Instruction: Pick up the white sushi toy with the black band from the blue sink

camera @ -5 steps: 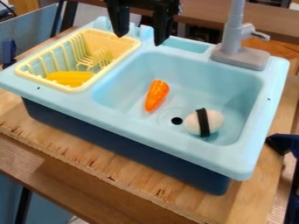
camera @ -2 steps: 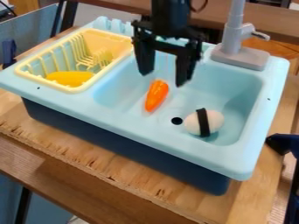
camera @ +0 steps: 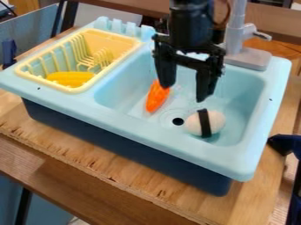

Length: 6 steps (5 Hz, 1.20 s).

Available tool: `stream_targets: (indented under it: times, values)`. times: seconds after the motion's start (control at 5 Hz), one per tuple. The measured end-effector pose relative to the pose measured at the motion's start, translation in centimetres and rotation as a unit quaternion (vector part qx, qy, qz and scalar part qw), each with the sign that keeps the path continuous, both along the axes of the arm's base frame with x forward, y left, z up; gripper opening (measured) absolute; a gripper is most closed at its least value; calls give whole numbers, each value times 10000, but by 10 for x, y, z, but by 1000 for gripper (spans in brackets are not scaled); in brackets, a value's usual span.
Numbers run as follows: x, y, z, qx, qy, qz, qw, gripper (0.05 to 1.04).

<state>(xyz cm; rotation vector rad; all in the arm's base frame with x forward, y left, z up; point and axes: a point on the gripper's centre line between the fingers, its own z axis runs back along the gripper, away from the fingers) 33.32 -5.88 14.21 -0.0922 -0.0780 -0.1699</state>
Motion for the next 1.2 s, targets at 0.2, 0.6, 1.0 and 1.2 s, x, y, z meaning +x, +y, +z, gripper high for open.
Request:
stream_targets:
  times: [0.2, 0.6, 1.0, 1.2]
  values:
    - [6, -8, -17, -192, 150, -78, 9997, 1001]
    - [12, -12, -28, -296, 228, 51, 9993, 1001]
    - [12, -23, -50, -290, 491, 42, 9984, 1001]
    - [12, -28, -63, -344, 620, 64, 9975, 949]
